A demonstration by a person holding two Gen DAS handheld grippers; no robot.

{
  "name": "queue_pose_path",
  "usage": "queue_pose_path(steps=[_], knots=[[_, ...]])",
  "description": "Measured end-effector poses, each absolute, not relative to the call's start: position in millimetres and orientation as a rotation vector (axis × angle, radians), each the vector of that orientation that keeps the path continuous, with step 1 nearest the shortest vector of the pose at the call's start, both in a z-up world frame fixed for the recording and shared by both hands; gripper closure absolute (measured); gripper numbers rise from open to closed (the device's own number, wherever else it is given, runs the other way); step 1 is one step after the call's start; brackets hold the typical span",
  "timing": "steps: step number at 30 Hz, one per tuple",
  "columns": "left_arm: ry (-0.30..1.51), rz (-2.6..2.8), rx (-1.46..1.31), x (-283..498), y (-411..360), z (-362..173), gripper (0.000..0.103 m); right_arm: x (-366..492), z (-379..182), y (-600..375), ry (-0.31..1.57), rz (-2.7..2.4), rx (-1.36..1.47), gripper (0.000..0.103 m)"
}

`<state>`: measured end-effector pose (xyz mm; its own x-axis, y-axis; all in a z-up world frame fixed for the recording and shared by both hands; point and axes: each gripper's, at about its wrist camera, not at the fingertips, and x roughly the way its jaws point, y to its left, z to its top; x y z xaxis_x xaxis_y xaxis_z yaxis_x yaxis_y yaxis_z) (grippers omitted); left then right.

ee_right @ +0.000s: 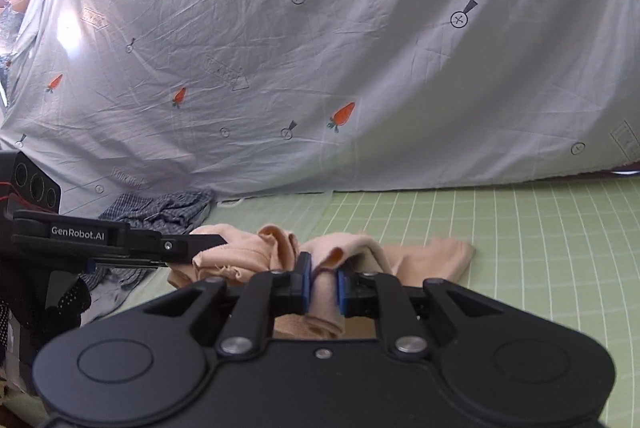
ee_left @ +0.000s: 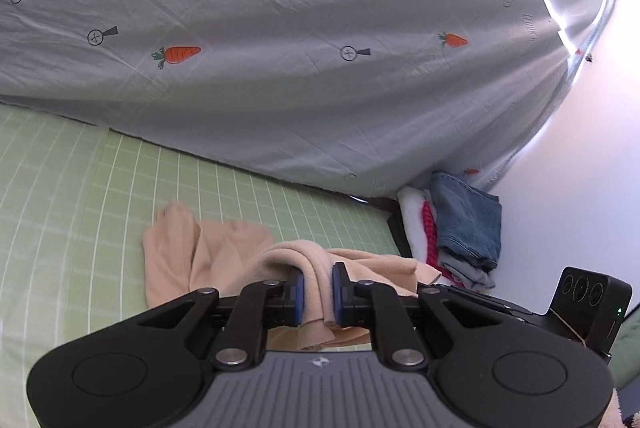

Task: Fold clothes
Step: 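Lift the hem with both tools and fold it over toward the collar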

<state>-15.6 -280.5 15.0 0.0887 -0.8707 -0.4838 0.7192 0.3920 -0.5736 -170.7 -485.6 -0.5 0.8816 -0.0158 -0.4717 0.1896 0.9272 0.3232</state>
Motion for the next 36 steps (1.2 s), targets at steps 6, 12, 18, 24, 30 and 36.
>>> queue_pose_path(steps=[6,12,18,24,30,36], knots=[[1.022,-1.080,-0.160,37.4,-333.5,-43.9,0.088,-104.6,-54.6,-529.8,0.598,-0.155,0.444,0.090],[1.146,-0.974,-0.135,70.5,-367.9,-110.6,0.088,-55.5,-130.5,-561.8,0.752,-0.220,0.566,0.089],[1.189,-0.956,-0.195,86.3,-369.9,-135.5,0.085,-37.1,-157.7,-579.5,0.776,-0.228,0.660,0.089],[1.195,-0.941,-0.252,103.3,-368.6,-123.4,0.075,-38.9,-154.2,-601.4,0.741,-0.214,0.842,0.087],[1.004,-0.990,-0.306,110.0,-362.4,-82.1,0.032,-50.7,-121.9,-608.9,0.544,-0.326,0.884,0.022],[1.053,-0.922,-0.140,100.2,-365.8,-103.7,0.031,-51.1,-107.4,-599.3,0.571,-0.353,0.733,0.020]])
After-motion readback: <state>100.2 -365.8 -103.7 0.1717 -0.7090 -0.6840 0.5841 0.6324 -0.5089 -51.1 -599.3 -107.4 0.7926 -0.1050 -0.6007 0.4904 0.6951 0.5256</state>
